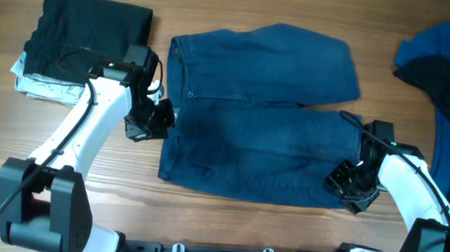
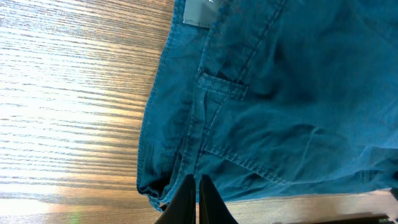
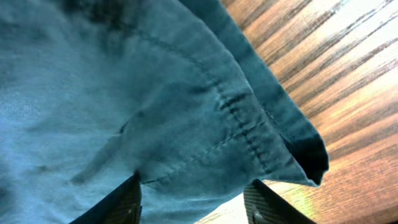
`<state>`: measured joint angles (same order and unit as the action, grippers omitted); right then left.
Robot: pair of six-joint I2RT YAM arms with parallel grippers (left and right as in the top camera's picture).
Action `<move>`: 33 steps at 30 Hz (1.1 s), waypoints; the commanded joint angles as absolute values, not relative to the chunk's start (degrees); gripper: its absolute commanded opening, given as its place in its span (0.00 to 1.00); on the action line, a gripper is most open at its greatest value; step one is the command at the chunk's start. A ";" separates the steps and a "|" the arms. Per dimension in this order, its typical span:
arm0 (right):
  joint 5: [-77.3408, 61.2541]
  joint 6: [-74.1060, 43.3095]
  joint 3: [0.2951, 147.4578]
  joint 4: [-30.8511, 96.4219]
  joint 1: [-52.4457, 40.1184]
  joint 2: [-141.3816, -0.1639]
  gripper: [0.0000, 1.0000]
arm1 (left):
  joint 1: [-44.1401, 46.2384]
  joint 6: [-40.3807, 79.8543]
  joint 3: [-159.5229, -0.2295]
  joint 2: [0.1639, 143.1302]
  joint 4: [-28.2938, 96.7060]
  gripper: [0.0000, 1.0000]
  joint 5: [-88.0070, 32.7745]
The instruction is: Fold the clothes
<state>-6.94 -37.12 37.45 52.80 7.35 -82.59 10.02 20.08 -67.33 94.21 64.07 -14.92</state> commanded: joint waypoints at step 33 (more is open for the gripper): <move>-11.05 -34.15 36.82 55.96 15.00 -82.17 0.78 | 10.26 20.60 -66.70 93.54 64.90 0.18 -15.18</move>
